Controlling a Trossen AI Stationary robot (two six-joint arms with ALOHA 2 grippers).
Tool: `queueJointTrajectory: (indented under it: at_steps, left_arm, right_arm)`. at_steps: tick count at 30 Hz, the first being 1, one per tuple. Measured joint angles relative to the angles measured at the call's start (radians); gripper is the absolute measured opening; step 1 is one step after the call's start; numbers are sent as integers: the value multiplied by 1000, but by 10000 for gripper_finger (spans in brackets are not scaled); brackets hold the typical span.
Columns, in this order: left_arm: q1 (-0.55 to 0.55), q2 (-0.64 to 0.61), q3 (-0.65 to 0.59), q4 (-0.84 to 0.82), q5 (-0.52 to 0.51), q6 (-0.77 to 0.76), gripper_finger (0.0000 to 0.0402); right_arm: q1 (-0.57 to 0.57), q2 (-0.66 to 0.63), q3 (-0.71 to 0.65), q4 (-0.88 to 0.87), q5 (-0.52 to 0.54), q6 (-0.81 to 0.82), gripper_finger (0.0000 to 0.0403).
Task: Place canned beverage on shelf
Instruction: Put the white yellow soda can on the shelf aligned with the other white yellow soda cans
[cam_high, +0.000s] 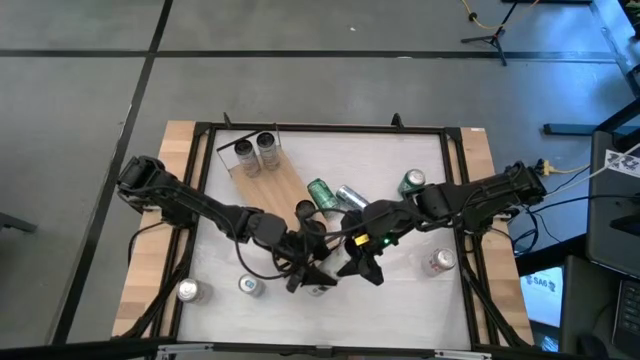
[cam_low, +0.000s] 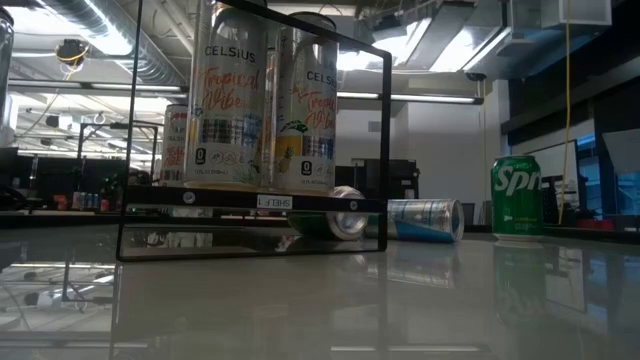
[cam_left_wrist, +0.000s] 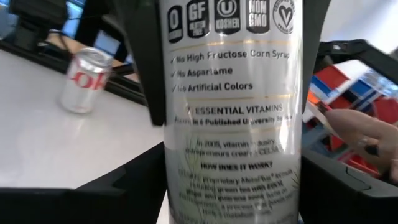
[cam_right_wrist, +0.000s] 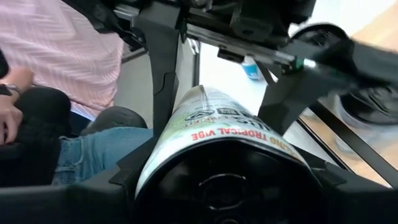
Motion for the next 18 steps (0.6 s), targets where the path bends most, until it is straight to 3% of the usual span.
queueJointTrajectory:
  at_steps: [5,18]
  left_arm:
    - [1,0,20,0,50,0,281]
    - [0,-2,21,-7,39,4,281]
  right_arm:
    - [0,-2,2,36,-23,3,255]
    - [0,-2,2,41,0,2,255]
